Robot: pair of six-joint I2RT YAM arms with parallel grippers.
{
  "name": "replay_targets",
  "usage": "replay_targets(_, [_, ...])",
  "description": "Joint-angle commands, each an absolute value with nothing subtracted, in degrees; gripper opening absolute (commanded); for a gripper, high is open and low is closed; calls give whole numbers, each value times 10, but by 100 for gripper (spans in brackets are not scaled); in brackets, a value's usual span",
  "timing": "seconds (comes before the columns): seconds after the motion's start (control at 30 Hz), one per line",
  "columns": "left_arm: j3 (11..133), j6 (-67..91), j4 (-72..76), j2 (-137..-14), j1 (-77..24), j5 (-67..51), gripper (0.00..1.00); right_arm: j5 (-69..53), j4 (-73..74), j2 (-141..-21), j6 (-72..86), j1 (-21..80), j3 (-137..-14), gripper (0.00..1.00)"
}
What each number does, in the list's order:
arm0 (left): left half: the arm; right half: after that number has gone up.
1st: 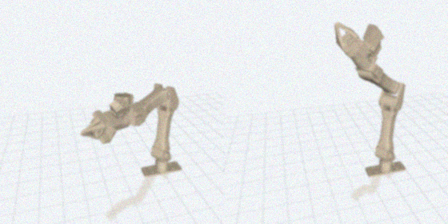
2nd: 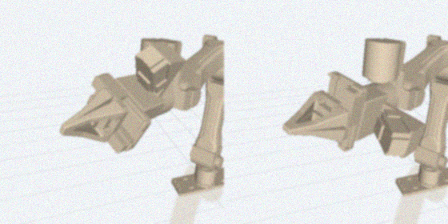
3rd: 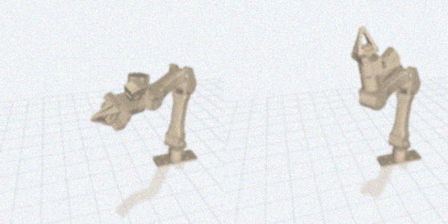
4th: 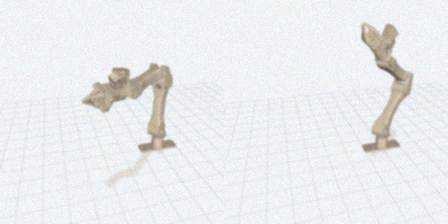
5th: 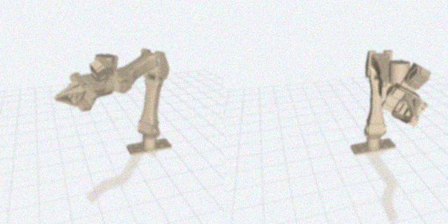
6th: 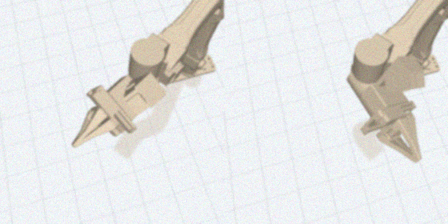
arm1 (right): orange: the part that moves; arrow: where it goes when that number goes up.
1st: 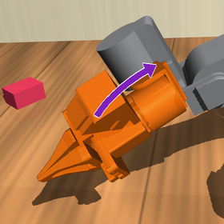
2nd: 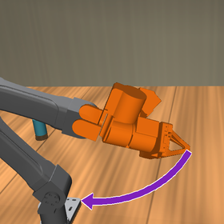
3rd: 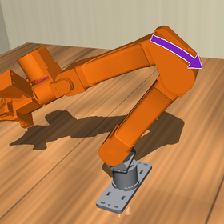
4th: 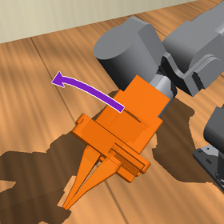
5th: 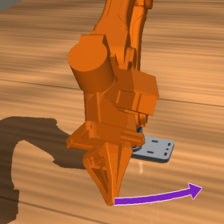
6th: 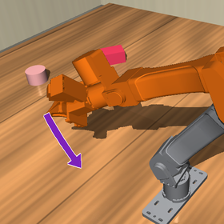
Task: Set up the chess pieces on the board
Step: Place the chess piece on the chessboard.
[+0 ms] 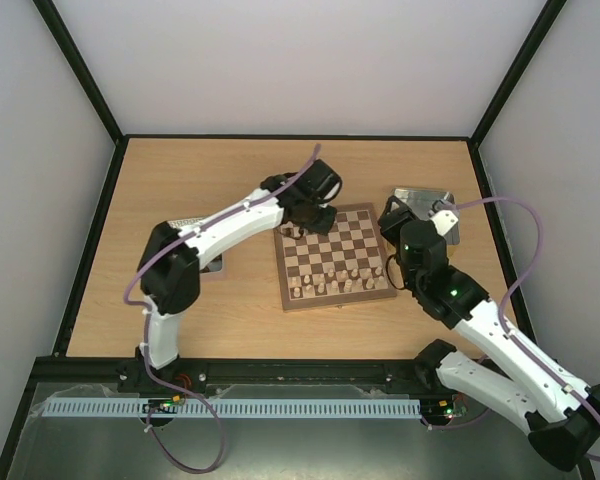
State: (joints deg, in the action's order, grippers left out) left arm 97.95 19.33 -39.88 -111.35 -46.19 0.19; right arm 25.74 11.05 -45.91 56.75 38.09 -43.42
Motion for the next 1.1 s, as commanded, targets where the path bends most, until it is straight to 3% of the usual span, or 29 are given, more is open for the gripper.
replay_targets(0.0, [1075, 154, -495, -1185, -474, 31, 5, 345, 168, -422, 565, 380, -422, 58])
replay_targets(0.43, [1229, 163, -515, -1338, -477, 23, 6, 375, 210, -358, 562, 380, -412, 58])
replay_targets(1.07, [1241, 165, -505, -1373, -469, 41, 11, 336, 205, -365, 579, 380, -405, 58])
